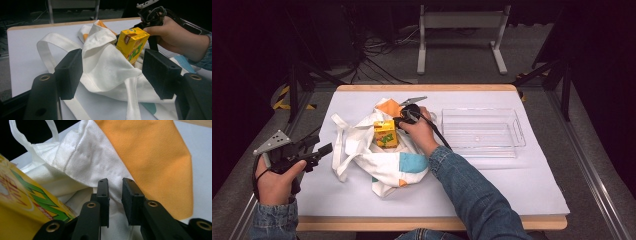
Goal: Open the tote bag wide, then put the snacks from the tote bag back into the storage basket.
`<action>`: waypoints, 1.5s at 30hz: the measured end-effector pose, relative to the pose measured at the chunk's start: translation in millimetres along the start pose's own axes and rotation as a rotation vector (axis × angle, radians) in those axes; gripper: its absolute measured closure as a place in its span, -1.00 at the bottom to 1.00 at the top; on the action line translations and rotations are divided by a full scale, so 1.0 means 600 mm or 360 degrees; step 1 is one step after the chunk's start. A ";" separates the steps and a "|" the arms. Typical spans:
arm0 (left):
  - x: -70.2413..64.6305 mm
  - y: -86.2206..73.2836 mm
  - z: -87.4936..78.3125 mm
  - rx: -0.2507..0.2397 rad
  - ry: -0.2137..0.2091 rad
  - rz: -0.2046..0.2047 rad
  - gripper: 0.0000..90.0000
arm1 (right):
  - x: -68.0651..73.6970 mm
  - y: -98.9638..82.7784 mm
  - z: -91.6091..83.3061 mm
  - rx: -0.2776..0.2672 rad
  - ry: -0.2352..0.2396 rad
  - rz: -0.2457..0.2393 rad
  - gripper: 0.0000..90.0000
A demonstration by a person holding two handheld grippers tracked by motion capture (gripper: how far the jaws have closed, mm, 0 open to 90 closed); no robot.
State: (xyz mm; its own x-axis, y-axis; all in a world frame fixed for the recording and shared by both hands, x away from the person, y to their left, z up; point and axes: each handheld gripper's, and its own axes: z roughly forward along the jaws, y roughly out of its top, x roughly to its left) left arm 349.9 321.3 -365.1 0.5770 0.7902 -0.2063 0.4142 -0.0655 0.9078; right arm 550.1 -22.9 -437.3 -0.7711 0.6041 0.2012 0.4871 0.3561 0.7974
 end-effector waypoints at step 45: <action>-0.003 0.025 0.046 0.0006 -0.0097 0.0027 -0.29 | 0.061 0.065 -0.189 -0.0260 0.0464 -0.0361 -0.29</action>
State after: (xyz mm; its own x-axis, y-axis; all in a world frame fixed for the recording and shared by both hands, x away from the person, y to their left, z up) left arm 374.8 302.0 -361.1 0.6256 0.7505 -0.2128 0.4064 -0.0808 0.9101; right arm 494.2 -67.6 -334.2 -0.9470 0.2872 0.1441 0.2378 0.3247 0.9154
